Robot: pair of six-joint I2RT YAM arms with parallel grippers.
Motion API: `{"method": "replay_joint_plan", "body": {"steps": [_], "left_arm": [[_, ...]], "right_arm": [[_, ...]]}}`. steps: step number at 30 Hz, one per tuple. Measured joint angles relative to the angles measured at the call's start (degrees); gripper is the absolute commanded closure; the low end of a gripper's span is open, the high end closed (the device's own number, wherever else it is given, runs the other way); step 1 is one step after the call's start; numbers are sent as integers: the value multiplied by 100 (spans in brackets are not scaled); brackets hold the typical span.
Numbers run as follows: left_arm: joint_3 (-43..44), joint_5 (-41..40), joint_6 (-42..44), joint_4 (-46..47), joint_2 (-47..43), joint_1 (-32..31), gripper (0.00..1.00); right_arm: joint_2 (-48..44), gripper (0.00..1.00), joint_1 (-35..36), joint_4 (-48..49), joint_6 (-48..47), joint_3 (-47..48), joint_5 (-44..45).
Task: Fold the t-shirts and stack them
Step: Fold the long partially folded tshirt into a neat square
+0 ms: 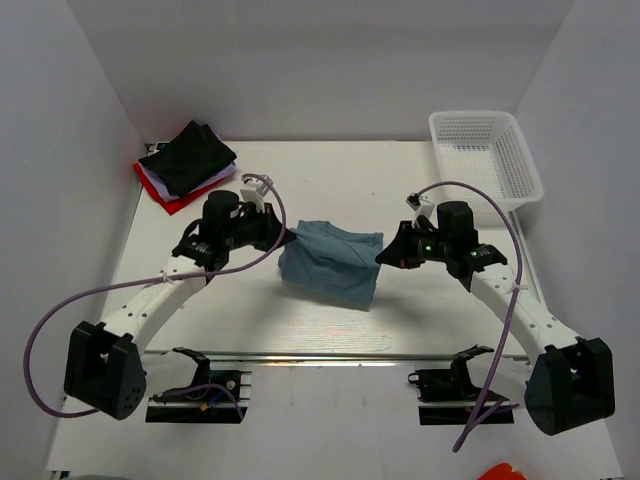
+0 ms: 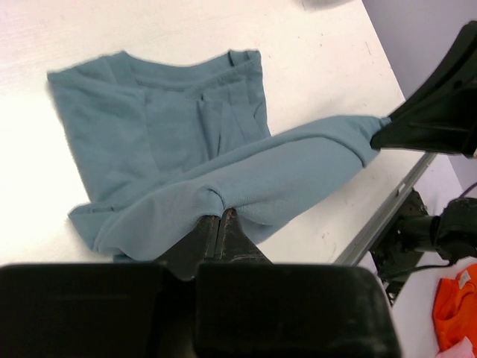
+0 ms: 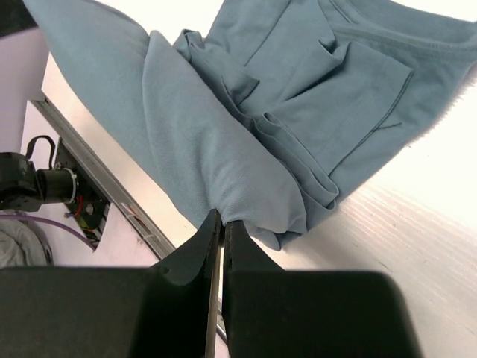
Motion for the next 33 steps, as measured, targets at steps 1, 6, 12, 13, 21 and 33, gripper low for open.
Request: {"method": "replay_joint_plan", "body": {"steps": [1,6,12,13,21,33], "left_arm": [[168,-15,37,-57,140,-7,100],[450,-90,195,-190,33,-9,100],[433,127,157,-356,-811,-11,100],[433,188,153,-396,-946,-11,100],[409,380,50,-984,-1655,-13,100],[192,129,-229,-1182,-1478,39,100]], "right_arm": [[26,100,-15,-42,-2,37,-20],[39,100,-42,-306,-291,350,-365],[-562,100,-42,-920,-752,636,-1014],[-651,100,-44,-1021,-809,715,-1145],[-1172,100,-42,-1561,-1069,866,-1650],[-645,100,-66,-1567,-901,828,-1773]]}}
